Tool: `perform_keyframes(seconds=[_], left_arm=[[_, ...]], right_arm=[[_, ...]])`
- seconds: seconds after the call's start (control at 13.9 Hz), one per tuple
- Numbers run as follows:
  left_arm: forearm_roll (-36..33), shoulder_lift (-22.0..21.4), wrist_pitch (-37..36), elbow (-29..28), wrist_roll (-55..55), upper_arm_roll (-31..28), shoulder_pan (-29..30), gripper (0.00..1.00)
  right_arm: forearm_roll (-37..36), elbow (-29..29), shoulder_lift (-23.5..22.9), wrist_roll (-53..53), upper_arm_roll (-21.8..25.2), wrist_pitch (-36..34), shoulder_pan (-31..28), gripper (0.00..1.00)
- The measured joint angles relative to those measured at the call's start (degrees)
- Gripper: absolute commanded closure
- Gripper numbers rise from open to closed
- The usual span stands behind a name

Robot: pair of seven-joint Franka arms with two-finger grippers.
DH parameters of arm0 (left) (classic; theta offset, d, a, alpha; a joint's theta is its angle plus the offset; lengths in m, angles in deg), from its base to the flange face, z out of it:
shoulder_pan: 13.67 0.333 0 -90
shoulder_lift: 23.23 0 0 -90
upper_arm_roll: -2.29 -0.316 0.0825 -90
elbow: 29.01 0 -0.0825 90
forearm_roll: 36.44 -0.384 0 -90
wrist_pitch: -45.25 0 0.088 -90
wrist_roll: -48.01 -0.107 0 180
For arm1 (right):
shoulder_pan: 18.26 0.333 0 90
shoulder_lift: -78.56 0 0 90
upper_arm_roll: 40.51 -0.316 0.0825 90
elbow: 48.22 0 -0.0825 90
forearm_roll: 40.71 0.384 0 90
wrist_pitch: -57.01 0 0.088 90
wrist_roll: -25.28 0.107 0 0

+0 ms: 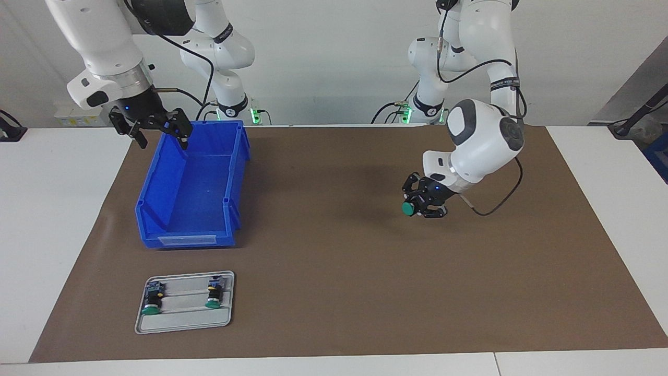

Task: Place and press button with both arms
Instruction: 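Lift the part with the left gripper and pull it toward the left arm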

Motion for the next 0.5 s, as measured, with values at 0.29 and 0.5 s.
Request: perform_keyframes(seconds=[0.29, 0.5], left_arm=[[9.35, -0.92, -2.69, -2.37, -12.23, -0.12, 7.12, 0.87], [19.79, -3.48, -2.42, -9.10, -23.36, -0.28, 11.13, 0.87]], right_arm=[[0.00, 0.00, 0.00, 0.00, 0.00, 0.00, 0.00, 0.00], [0.00, 0.00, 0.00, 0.00, 0.00, 0.00, 0.00, 0.00]])
